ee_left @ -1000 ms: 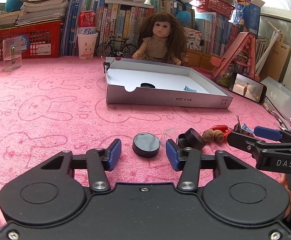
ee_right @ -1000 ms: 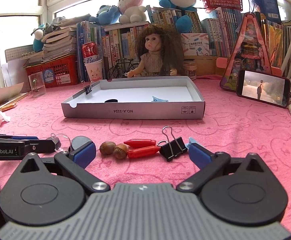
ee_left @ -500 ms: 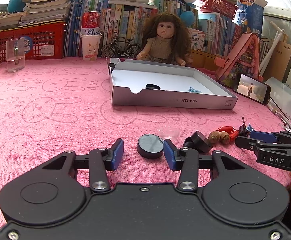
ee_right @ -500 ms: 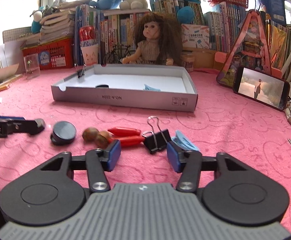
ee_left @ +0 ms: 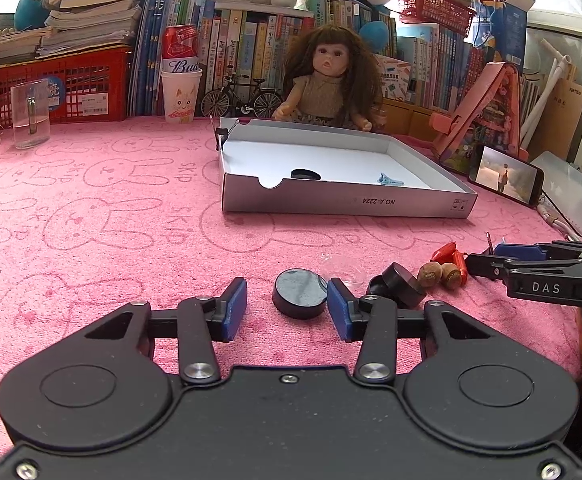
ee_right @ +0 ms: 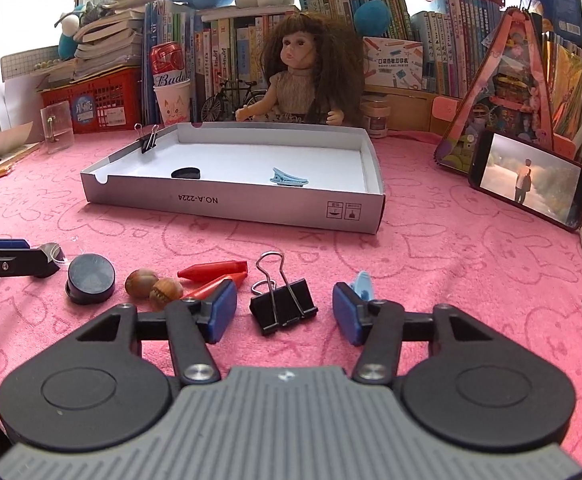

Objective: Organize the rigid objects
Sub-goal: 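Grasp a second black lid with the left tool while the right tool grasps the black binder clip, then carry the black lid with the left tool while the right tool carries the binder clip into the tray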

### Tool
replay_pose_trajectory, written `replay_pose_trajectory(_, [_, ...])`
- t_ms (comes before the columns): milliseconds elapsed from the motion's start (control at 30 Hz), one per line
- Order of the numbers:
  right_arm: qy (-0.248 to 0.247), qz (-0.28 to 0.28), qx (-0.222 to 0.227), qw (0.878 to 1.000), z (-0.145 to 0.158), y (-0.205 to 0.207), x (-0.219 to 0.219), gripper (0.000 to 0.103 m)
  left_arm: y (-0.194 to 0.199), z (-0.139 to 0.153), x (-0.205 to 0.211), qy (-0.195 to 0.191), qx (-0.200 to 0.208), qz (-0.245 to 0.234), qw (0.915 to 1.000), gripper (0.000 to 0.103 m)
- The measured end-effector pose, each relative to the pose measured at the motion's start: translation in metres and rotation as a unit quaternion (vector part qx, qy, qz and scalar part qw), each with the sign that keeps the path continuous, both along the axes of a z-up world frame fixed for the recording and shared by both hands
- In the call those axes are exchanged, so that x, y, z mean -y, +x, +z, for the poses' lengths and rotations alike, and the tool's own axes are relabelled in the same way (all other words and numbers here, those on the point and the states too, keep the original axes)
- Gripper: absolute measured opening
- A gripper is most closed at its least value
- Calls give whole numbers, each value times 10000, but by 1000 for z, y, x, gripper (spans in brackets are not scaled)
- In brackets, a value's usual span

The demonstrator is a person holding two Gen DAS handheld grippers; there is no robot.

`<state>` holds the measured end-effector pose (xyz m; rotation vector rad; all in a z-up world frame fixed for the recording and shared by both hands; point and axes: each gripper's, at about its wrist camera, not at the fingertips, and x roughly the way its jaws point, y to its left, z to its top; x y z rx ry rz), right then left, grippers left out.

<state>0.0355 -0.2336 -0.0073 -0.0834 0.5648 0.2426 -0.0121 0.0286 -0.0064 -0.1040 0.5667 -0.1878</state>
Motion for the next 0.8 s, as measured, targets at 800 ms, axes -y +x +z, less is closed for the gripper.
replay_pose_trajectory(800, [70, 49, 239, 9997, 7, -10, -9, 42, 6, 8, 6, -63, 85, 53, 9999, 27])
